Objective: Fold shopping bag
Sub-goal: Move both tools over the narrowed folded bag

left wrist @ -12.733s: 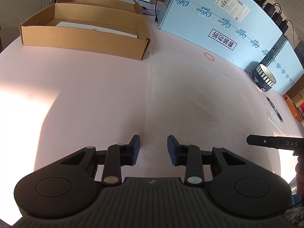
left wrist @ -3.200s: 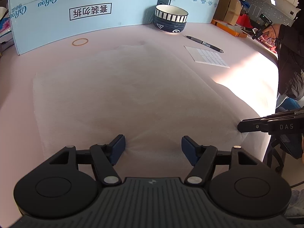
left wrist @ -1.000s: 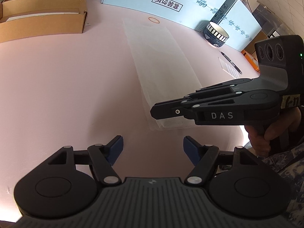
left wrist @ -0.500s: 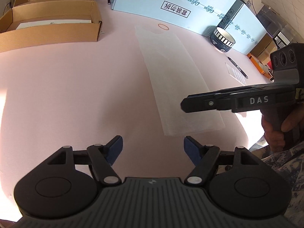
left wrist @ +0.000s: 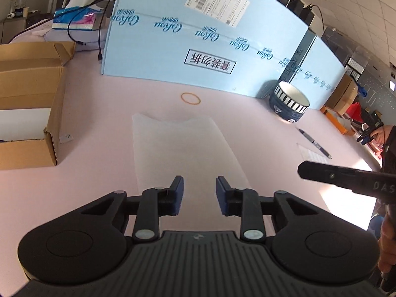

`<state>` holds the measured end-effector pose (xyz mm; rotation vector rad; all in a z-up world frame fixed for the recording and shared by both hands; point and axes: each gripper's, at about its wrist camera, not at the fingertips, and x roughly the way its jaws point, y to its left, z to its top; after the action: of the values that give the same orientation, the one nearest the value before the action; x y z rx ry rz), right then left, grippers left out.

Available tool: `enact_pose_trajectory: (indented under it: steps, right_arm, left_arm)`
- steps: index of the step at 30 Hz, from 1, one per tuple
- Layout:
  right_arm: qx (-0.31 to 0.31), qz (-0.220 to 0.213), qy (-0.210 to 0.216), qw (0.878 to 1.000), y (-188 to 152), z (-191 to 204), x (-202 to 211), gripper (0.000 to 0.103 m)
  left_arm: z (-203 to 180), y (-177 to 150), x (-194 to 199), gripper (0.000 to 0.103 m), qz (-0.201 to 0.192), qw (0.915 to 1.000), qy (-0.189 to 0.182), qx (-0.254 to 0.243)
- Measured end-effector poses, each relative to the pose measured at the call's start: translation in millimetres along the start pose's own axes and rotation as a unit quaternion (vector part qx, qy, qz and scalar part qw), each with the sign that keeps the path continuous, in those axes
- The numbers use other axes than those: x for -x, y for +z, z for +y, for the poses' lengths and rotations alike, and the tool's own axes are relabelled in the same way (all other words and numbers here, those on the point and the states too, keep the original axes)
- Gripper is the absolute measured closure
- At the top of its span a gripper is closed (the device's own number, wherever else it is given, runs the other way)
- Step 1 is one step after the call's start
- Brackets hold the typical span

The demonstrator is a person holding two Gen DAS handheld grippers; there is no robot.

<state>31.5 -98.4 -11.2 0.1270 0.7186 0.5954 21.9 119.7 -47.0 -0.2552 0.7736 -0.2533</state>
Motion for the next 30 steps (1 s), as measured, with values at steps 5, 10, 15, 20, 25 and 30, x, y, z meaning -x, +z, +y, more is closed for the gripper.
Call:
enact_pose_trajectory:
  steps: [5,10,15,20,25,30]
  right_arm:
    - [0.024,0.022,0.026,0.999,2.7,1.9,-42.6,0.100]
    - [0.038,0.027,0.018,0.999,8.8,-4.2,-79.8,0.100]
    - [0.038,0.029,-0.005,0.999,12.9,-19.5,-100.8,0.100]
    - [0.035,0.026,-0.021,0.999,19.9,-34.5,-114.9,0.099]
    - [0.068,0.026,-0.030,0.997,24.8,-33.4,-130.1,0.101]
    - [0.080,0.022,-0.036,0.996,26.5,-34.3,-137.1,0.102]
  left_arm:
    - [9.8,6.4,-19.5,0.080,0.009,0.9996,0.021,-0.017]
    - [16.2,18.6,-32.7,0.080,-0.002,0.9995,0.024,-0.021]
    - [24.8,26.9,-52.8,0.080,0.005,0.9986,0.048,-0.021]
    - [33.6,34.3,-61.9,0.080,-0.001,0.9986,0.048,-0.019]
    - [36.7,46.0,-73.6,0.080,0.001,0.9986,0.050,-0.018]
    - [42.6,45.1,-75.2,0.080,-0.006,0.9992,0.039,-0.007]
